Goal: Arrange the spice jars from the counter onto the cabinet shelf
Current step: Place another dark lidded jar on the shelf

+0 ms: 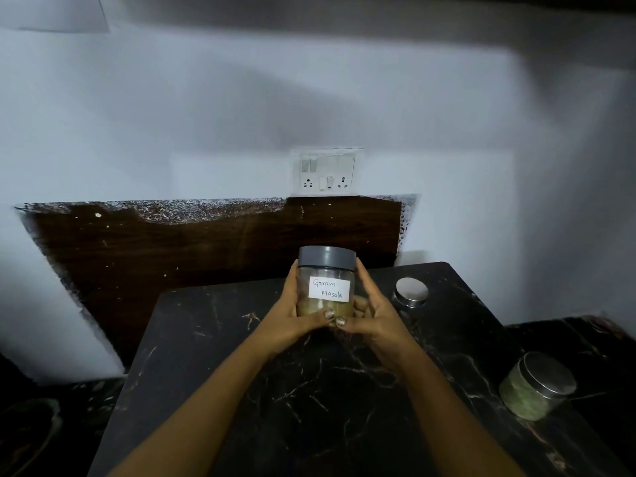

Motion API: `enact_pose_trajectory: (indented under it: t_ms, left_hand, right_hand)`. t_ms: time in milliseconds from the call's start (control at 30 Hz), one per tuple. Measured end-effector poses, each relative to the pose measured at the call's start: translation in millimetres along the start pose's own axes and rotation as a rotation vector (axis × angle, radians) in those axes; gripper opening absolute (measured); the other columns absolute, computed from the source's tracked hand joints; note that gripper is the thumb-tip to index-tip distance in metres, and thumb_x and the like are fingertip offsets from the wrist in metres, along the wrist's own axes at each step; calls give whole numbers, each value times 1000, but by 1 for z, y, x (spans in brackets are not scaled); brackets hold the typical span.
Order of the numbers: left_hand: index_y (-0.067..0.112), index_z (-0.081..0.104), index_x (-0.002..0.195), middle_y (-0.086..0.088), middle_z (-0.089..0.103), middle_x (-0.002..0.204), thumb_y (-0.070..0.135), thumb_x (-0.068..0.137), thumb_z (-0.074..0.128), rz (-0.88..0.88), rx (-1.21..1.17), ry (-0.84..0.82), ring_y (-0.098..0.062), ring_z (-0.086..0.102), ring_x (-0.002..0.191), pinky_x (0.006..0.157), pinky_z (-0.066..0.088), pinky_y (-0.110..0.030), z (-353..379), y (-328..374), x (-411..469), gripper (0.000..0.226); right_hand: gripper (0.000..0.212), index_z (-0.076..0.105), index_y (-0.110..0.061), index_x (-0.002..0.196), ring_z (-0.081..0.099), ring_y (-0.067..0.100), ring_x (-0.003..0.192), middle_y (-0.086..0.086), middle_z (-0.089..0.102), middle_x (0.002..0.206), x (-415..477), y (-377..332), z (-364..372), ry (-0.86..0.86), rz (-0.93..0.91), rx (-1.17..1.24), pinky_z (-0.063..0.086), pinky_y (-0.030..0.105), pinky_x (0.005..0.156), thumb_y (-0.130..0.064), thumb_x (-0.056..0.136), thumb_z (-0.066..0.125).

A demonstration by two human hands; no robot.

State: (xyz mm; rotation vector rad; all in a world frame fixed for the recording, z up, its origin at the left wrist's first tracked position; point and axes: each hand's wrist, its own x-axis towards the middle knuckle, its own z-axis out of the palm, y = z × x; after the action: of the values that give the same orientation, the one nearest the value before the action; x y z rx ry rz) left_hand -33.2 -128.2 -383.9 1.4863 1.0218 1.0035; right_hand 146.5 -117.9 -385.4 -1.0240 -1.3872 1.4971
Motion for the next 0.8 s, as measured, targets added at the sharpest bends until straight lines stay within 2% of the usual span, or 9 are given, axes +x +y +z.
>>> enact_pose_trajectory:
  t_ms: [200, 333, 467, 567, 700, 800]
  left_hand:
    - [27, -4, 149, 10, 39, 141, 40, 64, 73, -8, 24, 15, -9, 46, 127, 107, 41, -39, -2, 1, -3, 115]
    - [30, -2, 149, 16, 41, 138, 42, 64, 72, 3, 47, 11, -5, 48, 124, 104, 43, -33, -2, 2, -3, 113]
    - [29, -4, 149, 12, 39, 142, 43, 63, 72, 6, 44, 16, -6, 46, 126, 106, 41, -33, -1, 4, -3, 115]
    - [29, -4, 148, 15, 39, 140, 40, 64, 73, 14, 53, -1, -1, 48, 124, 101, 44, -26, -1, 6, -2, 115]
    - [32, -4, 148, 9, 38, 143, 34, 63, 78, 35, 91, -18, -6, 48, 125, 102, 45, -35, -4, 10, -2, 118]
    - [34, -3, 148, 10, 40, 141, 36, 63, 78, 52, 103, -5, -6, 50, 123, 100, 47, -36, -4, 14, -2, 118]
  right_hand:
    - [112, 19, -46, 144, 64, 26, 109, 12, 67, 117, 1, 0, 1, -20, -14, 1, 49, 46, 96, -3, 59, 78]
    - [114, 18, -44, 145, 64, 23, 109, 10, 67, 118, 0, -4, 0, -27, -16, -14, 49, 45, 96, -2, 59, 81]
    - [108, 19, -42, 146, 65, 24, 107, 9, 67, 116, -1, -6, 0, -22, -15, -30, 52, 42, 91, 10, 68, 73]
    - [107, 19, -42, 145, 65, 22, 107, 7, 66, 116, -2, -10, -2, -22, -18, -30, 53, 41, 90, 14, 70, 69]
    - [106, 21, -46, 142, 66, 21, 106, 6, 68, 112, -4, -17, -3, -18, -30, -27, 54, 39, 88, 13, 69, 70]
    - [104, 21, -50, 137, 66, 20, 105, 5, 68, 112, -8, -22, -3, -22, -41, -24, 55, 38, 87, 14, 70, 69]
